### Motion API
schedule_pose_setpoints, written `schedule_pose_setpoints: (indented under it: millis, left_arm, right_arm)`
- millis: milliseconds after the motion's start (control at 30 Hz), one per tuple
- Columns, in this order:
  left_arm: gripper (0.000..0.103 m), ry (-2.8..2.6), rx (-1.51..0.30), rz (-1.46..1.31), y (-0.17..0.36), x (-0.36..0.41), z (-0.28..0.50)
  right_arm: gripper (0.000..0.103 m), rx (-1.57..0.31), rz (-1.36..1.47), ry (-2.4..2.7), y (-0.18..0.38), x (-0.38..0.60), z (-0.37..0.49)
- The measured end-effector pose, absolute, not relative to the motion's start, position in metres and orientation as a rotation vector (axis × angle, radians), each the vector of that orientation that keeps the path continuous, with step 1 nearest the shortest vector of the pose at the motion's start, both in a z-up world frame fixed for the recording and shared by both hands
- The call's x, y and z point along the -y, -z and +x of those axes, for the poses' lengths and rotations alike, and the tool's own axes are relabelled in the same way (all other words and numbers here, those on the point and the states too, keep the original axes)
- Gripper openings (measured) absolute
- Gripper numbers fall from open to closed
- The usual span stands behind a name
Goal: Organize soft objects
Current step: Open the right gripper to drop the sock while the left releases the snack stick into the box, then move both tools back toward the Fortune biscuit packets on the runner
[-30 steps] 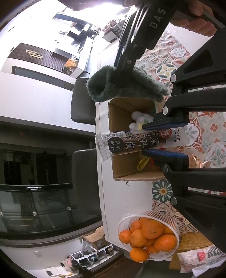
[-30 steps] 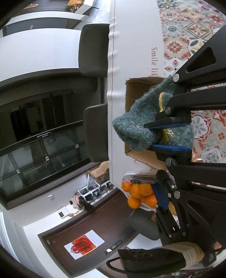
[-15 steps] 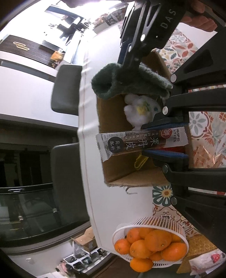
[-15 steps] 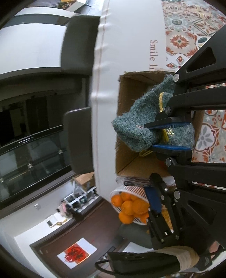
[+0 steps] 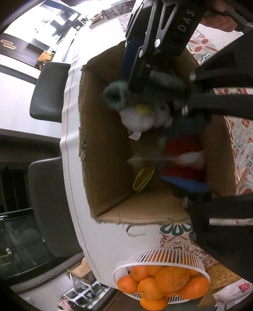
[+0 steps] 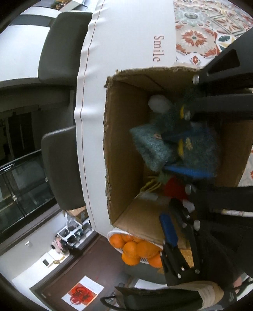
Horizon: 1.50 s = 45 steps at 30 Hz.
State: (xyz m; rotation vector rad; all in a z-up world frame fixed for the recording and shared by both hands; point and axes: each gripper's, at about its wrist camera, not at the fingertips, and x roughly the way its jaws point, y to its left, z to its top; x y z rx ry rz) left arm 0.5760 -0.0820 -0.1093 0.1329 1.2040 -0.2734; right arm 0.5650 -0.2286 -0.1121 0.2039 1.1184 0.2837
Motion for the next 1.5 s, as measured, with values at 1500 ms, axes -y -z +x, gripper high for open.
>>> schedule_pose_setpoints:
  millis: [1500]
  left_arm:
    - [0.062, 0.131, -1.018, 0.145, 0.056, -0.013, 0.445]
  right_arm:
    - [0.054, -0.992, 0.099, -0.233, 0.059, 0.156, 0.439]
